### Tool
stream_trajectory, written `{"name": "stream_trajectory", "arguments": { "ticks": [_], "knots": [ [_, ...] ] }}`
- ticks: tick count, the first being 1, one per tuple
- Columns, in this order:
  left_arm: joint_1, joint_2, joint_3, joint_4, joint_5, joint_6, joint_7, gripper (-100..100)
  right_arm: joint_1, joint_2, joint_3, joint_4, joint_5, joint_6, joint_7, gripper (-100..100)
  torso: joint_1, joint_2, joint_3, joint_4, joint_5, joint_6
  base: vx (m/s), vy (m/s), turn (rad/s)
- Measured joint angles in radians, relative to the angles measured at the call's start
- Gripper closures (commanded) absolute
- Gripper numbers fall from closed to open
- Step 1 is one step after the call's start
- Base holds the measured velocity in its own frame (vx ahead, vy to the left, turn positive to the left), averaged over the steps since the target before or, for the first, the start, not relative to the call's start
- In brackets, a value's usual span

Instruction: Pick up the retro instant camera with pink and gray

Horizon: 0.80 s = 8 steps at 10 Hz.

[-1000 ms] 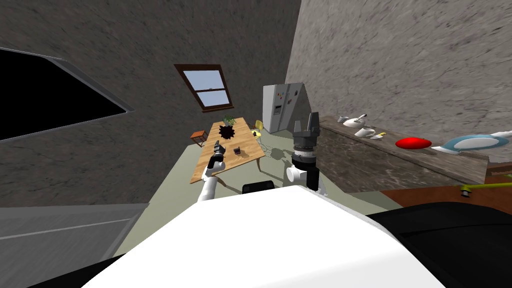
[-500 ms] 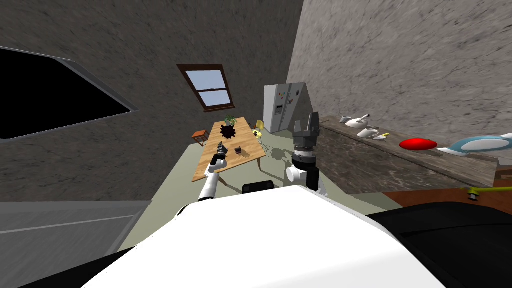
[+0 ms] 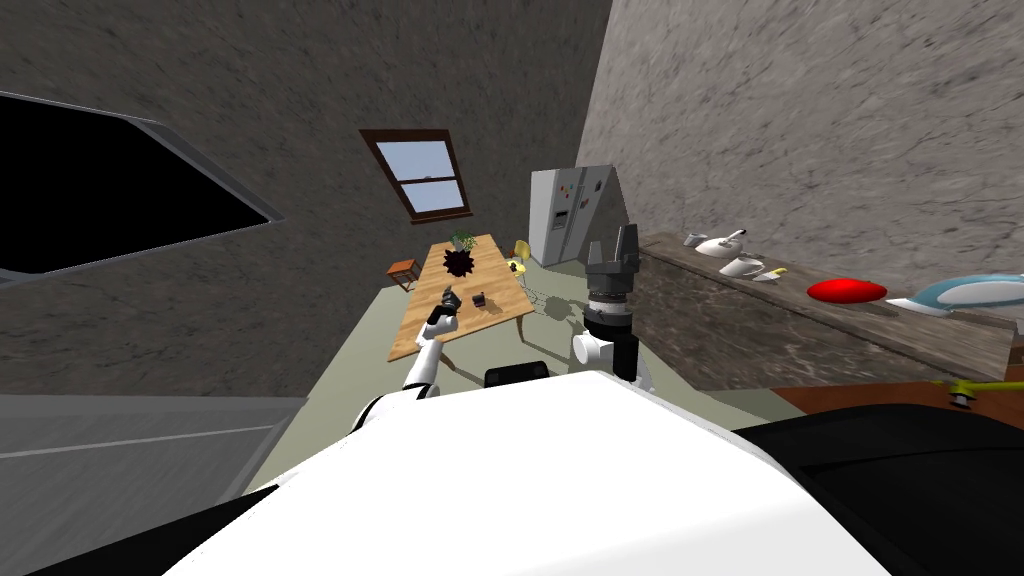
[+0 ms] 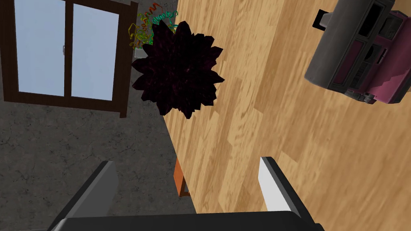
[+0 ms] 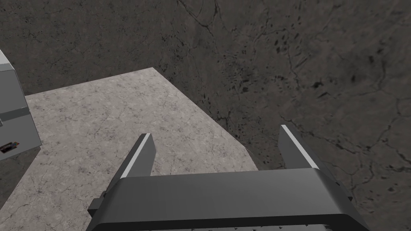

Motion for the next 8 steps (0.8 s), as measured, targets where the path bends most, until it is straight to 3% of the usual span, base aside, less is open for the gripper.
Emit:
{"name": "stream_trajectory", "arguments": {
  "ticks": [2,6,8],
  "knots": [
    [-0.032,-0.008,-0.001,0.049,0.001,0.037,0.004,-100,0.000,0.000,0.000,0.000,0.000,0.000,0.000,0,0.000,0.000,0.000,0.000,0.000,0.000,0.005,0.022,0.019],
    [-0.122,-0.020,-0.016,0.197,0.013,0.089,0.016,-100,0.000,0.000,0.000,0.000,0.000,0.000,0.000,0,0.000,-0.001,-0.001,0.000,0.000,0.000,0.020,0.029,0.022],
    [-0.147,-0.032,-0.020,0.215,0.010,0.146,0.022,-100,0.000,0.000,0.000,0.000,0.000,0.000,0.000,0,0.001,-0.001,-0.001,0.000,0.000,0.000,0.010,0.021,0.001]
  ]
}}
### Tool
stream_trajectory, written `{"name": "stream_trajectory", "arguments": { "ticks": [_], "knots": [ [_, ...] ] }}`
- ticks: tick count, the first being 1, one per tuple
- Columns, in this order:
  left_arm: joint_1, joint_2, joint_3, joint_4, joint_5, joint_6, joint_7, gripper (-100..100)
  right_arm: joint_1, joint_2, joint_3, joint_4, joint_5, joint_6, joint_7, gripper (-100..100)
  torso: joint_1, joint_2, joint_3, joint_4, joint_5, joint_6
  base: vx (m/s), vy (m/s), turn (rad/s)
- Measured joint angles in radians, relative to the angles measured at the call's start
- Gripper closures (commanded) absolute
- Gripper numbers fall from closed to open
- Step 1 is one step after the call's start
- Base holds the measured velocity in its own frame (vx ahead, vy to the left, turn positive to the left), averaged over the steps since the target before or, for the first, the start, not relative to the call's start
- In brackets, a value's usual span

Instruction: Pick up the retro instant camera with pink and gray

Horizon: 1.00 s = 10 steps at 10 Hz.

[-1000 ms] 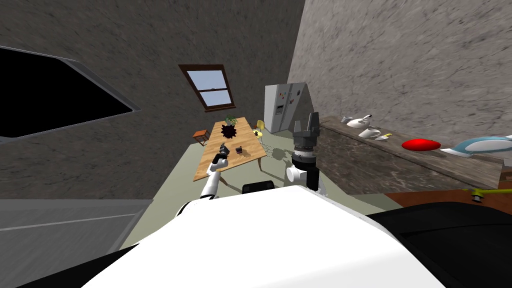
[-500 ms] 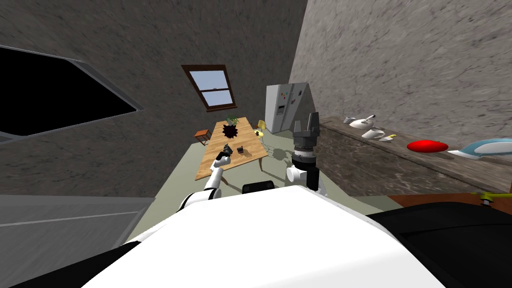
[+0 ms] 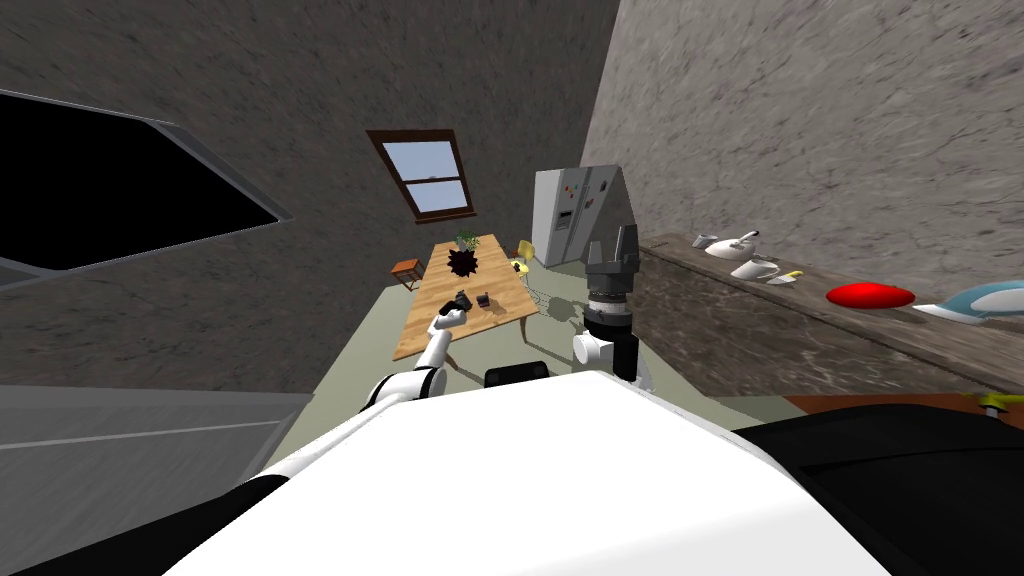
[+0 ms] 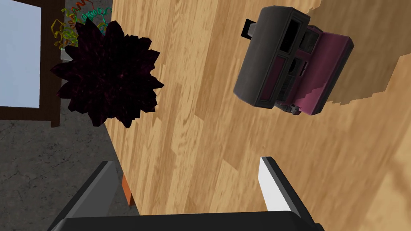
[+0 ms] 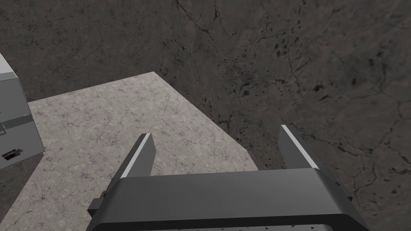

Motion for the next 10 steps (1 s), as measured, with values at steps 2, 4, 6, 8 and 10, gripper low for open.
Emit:
{"name": "stream_trajectory", "arguments": {
  "ticks": [2,4,6,8,10],
  "knots": [
    [-0.032,0.005,-0.013,0.072,0.014,-0.006,0.003,-100,0.000,0.000,0.000,0.000,0.000,0.000,0.000,0,-0.001,0.001,0.001,0.000,0.000,0.000,0.014,0.025,0.018],
    [-0.069,-0.010,-0.013,0.120,0.005,0.028,0.010,-100,0.000,0.000,0.000,0.000,0.000,0.000,0.000,0,0.000,0.000,0.000,0.000,0.000,0.000,0.021,0.022,0.002],
    [-0.113,-0.022,-0.024,0.201,0.006,0.037,0.017,-100,0.000,0.000,0.000,0.000,0.000,0.000,0.000,0,0.000,0.000,0.000,0.000,0.000,0.000,0.025,0.032,0.004],
    [-0.126,-0.034,-0.038,0.209,0.004,0.088,0.026,-100,0.000,0.000,0.000,0.000,0.000,0.000,0.000,0,0.000,-0.001,0.000,0.000,0.000,0.000,0.034,0.031,-0.001],
    [-0.161,-0.038,-0.048,0.274,0.011,0.087,0.029,-100,0.000,0.000,0.000,0.000,0.000,0.000,0.000,0,-0.001,0.000,0.000,0.000,0.000,0.000,0.034,0.022,-0.006]
  ]
}}
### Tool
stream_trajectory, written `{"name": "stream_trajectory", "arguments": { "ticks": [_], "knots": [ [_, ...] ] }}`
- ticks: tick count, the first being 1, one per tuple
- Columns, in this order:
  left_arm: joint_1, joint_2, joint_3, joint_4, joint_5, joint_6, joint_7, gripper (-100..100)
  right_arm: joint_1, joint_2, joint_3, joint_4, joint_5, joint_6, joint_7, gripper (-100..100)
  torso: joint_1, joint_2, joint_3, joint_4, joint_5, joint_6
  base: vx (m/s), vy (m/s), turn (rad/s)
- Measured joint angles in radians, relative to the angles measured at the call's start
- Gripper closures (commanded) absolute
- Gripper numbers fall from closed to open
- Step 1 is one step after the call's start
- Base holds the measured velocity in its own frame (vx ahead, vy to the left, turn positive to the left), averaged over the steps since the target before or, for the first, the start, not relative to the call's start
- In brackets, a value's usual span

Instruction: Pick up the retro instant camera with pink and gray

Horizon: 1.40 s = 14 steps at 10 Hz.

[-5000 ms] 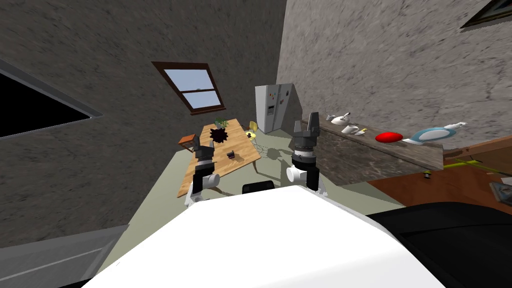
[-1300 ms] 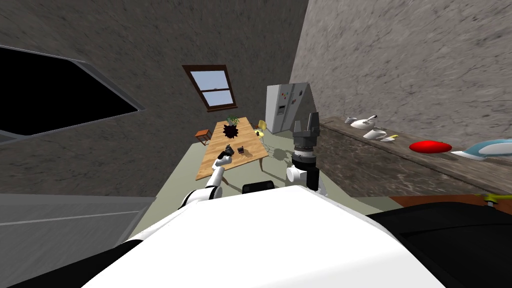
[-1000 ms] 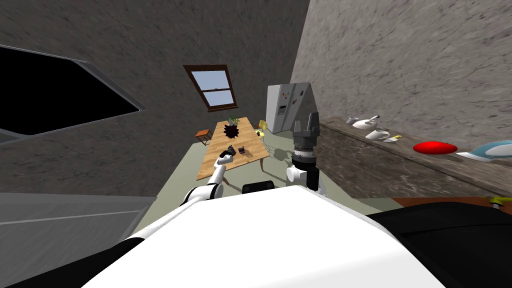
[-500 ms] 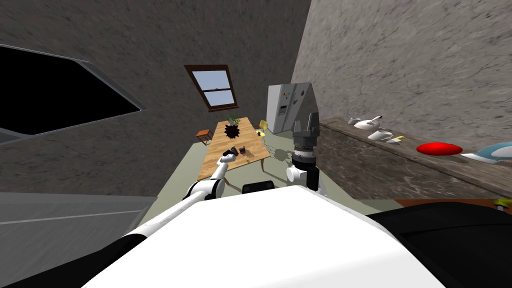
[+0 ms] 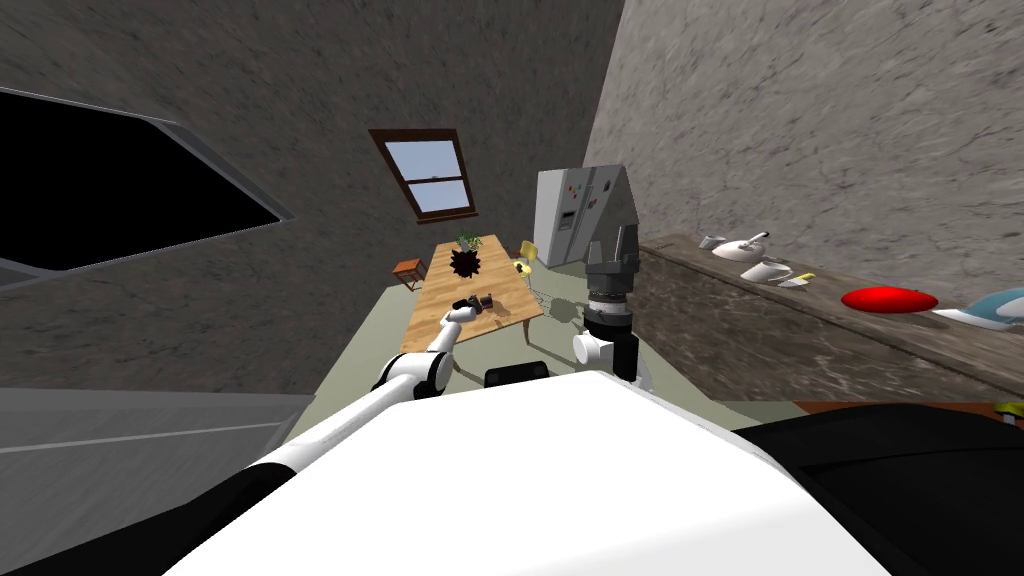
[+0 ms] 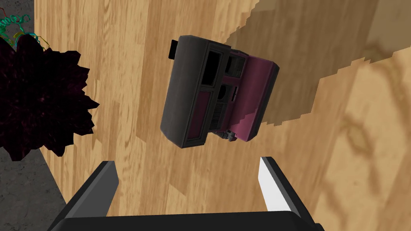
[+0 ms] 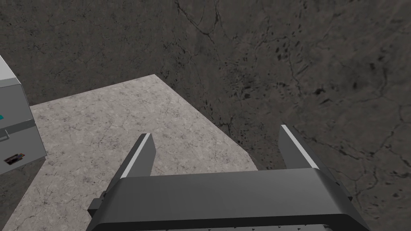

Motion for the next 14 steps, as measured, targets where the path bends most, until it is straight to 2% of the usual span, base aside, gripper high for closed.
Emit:
{"name": "stream_trajectory", "arguments": {
  "ticks": [1,2,3,4,6,7,8,9,11,13,14],
  "knots": [
    [-0.022,0.000,-0.014,0.037,0.018,0.002,-0.004,-100,0.000,0.000,0.000,0.000,0.000,0.000,0.000,0,0.000,-0.002,-0.001,0.000,0.000,0.000,0.081,0.039,-0.014],
    [-0.034,-0.008,-0.021,0.046,0.013,0.019,0.001,-100,0.000,0.000,0.000,0.000,0.000,0.000,0.000,0,0.001,-0.003,-0.002,-0.001,0.000,0.000,0.038,0.018,-0.007],
    [-0.035,-0.009,-0.021,0.046,0.011,0.024,0.002,0,0.000,0.000,0.000,0.000,0.000,0.000,0.000,0,0.000,-0.001,-0.001,0.000,0.000,0.000,0.006,0.003,0.001],
    [-0.035,-0.008,-0.021,0.046,0.012,0.023,0.002,-100,0.000,0.000,0.000,0.000,0.000,0.000,0.000,0,-0.001,0.000,0.000,0.000,0.000,0.000,0.062,0.001,0.093],
    [-0.014,0.000,-0.046,0.061,0.042,0.017,-0.017,-100,0.000,0.000,0.000,0.000,0.000,0.000,0.000,0,-0.002,-0.003,-0.002,-0.001,0.000,0.000,0.058,-0.014,0.017],
    [0.013,-0.004,-0.046,0.027,0.027,0.033,-0.012,-100,0.000,0.000,0.000,0.000,0.000,0.000,0.000,0,-0.002,-0.001,-0.001,0.000,0.000,0.000,0.007,-0.003,-0.004],
    [0.008,-0.007,-0.044,0.020,0.019,0.034,-0.005,-100,0.000,0.000,0.000,0.000,0.000,0.000,0.000,0,-0.002,0.000,0.000,0.000,0.000,0.000,-0.006,0.001,-0.004],
    [0.017,-0.005,-0.045,-0.011,0.021,0.041,-0.005,-100,0.000,0.000,0.000,0.000,0.000,0.000,0.000,0,-0.001,0.002,0.001,0.000,0.000,0.000,0.046,-0.008,0.083],
    [0.063,-0.010,-0.063,-0.049,0.010,0.056,-0.003,-100,0.000,0.000,0.000,0.000,0.000,0.000,0.000,0,-0.002,-0.002,-0.001,0.000,0.000,0.000,0.055,-0.006,0.025],
    [0.079,-0.013,-0.065,-0.095,0.003,0.064,0.001,-100,0.000,0.000,0.000,0.000,0.000,0.000,0.000,0,-0.001,0.000,0.000,0.000,0.000,0.000,0.035,-0.004,0.038],
    [0.095,-0.015,-0.076,-0.103,0.002,0.068,0.002,-100,0.000,0.000,0.000,0.000,0.000,0.000,0.000,0,-0.002,-0.001,-0.001,0.000,0.000,0.000,0.072,-0.017,0.049]
  ]
}}
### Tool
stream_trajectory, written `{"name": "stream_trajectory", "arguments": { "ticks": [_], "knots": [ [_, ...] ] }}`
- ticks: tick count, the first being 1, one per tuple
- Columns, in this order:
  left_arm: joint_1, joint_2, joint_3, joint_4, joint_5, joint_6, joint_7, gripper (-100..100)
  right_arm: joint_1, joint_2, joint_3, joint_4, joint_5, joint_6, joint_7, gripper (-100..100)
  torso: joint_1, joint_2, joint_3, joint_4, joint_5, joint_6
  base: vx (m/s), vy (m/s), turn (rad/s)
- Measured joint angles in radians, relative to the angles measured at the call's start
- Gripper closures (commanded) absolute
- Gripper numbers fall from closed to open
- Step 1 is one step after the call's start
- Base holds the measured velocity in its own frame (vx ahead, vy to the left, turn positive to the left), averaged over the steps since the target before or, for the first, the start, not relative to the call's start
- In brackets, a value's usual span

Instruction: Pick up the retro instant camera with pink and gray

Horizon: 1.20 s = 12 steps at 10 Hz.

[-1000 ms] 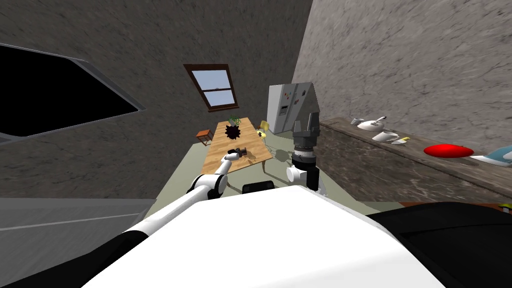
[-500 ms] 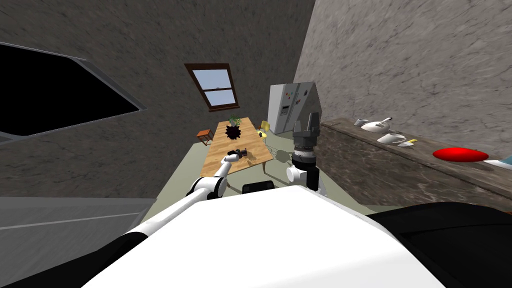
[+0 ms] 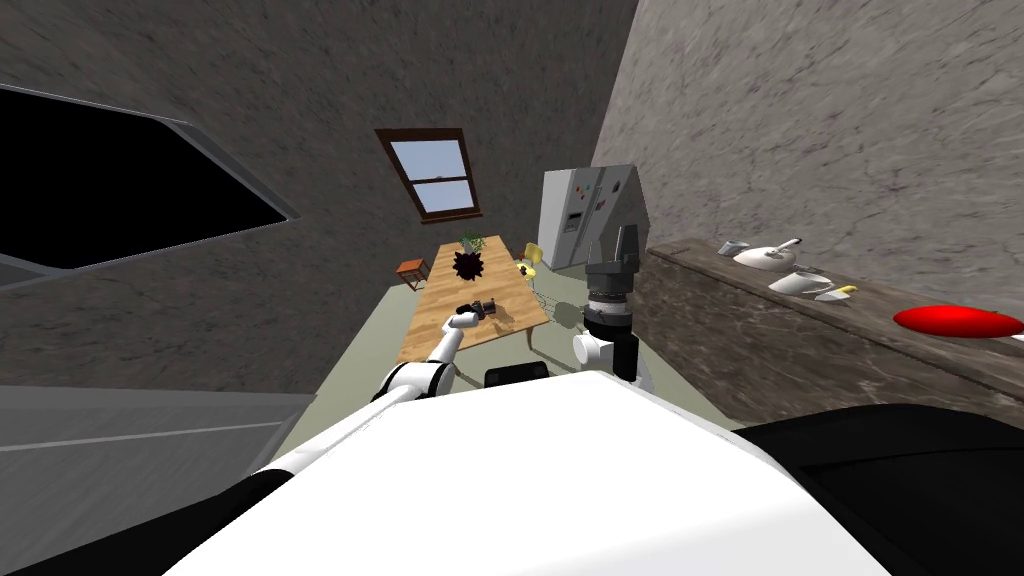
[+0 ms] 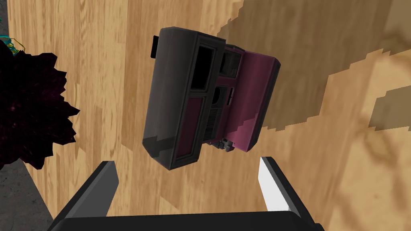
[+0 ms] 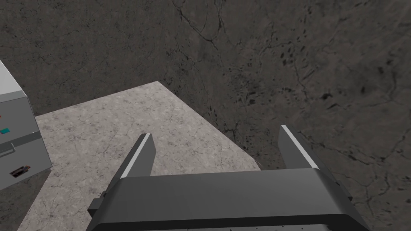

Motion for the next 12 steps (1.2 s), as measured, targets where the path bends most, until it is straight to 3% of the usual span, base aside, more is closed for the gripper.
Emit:
{"name": "stream_trajectory", "arguments": {
  "ticks": [4,6,10,12],
  "knots": [
    [0.097,0.002,-0.033,-0.115,0.001,0.035,-0.006,-100,0.000,0.000,0.000,0.000,0.000,0.000,0.000,0,0.000,-0.001,-0.001,0.000,0.000,0.000,0.051,-0.008,0.028],
    [0.148,0.002,-0.047,-0.209,-0.004,0.071,-0.004,-100,0.000,0.000,0.000,0.000,0.000,0.000,0.000,0,0.001,0.000,0.000,0.000,0.000,0.000,0.064,-0.006,0.065],
    [0.220,0.000,-0.078,-0.306,-0.006,0.088,-0.005,-100,0.000,0.000,0.000,0.000,0.000,0.000,0.000,0,0.000,0.000,0.000,0.000,0.000,0.001,0.064,-0.017,0.045],
    [0.278,-0.008,-0.096,-0.387,-0.022,0.116,-0.002,-100,0.000,0.000,0.000,0.000,0.000,0.000,0.000,0,0.000,0.000,0.000,0.000,0.000,0.001,0.070,-0.020,0.073]
  ]
}}
